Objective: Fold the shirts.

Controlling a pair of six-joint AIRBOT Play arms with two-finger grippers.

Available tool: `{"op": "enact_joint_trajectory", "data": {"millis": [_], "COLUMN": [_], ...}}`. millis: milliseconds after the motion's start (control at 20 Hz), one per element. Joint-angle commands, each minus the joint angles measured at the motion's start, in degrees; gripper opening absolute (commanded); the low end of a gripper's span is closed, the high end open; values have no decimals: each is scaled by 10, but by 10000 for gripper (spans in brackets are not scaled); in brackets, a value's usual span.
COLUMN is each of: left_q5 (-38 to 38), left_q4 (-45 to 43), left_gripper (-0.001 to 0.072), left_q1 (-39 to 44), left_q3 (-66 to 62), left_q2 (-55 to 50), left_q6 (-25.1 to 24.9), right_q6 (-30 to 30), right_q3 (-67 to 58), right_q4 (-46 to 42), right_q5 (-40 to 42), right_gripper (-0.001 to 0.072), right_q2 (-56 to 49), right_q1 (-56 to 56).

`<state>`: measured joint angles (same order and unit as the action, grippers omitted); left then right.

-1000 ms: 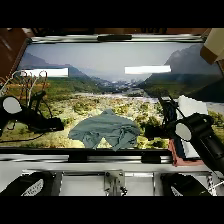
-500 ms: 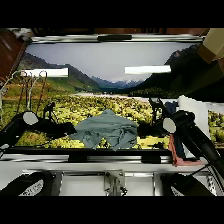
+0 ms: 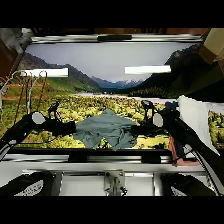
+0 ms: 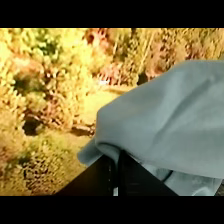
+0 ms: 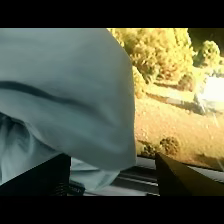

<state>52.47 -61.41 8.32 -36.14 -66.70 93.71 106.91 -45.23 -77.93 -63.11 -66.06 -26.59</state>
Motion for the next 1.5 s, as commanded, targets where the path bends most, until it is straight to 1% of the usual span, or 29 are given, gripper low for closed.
{"op": "enact_joint_trajectory", "data": {"millis": [0,50,100,150,300,400,500,600,700,800,850,950,1000,1100,1150,1200,1300,1350,1450], "left_q5": [-11,-9,-6,-3,-2,10,8,-10,-35,-51,-47,-28,-1,92,148,207,276,294,303], "left_q4": [2,2,1,0,-24,-43,-48,-47,-24,7,10,2,-17,-87,-125,-160,-197,-198,-191], "left_gripper": [37,37,36,35,34,34,34,34,34,34,34,34,34,35,35,35,35,35,35], "left_q1": [0,0,0,0,0,0,0,0,0,0,0,0,0,0,0,0,0,0,0], "left_q3": [0,-3,-10,-20,-83,-155,-248,-361,-480,-575,-608,-629,-629,-628,-628,-621,-562,-518,-400], "left_q2": [-3,-3,-2,1,30,65,113,167,214,247,260,285,298,306,304,301,302,303,305], "left_q6": [-8,-16,-23,-33,-34,-59,-93,-101,-95,-95,-95,-95,-94,-58,-44,-43,-43,-43,-38], "right_q6": [-1,-1,-1,-3,-36,-67,-120,-140,-134,-127,-127,-127,-126,-116,-110,-109,-100,-101,-112], "right_q3": [0,0,0,-1,-20,-59,-126,-208,-299,-376,-401,-429,-433,-433,-432,-432,-390,-346,-229], "right_q4": [38,45,44,42,-3,-61,-103,-114,-85,-23,3,41,52,58,54,43,23,22,21], "right_q5": [45,49,48,46,17,-9,-16,8,51,94,102,87,64,-26,-94,-173,-294,-315,-299], "right_gripper": [628,488,88,65,65,65,65,65,65,65,65,66,65,65,65,66,66,66,66], "right_q2": [-46,-55,-57,-53,-2,58,134,201,254,289,299,313,317,320,314,304,282,276,273], "right_q1": [0,0,0,0,0,0,0,0,0,0,0,0,0,0,0,0,0,0,0]}}
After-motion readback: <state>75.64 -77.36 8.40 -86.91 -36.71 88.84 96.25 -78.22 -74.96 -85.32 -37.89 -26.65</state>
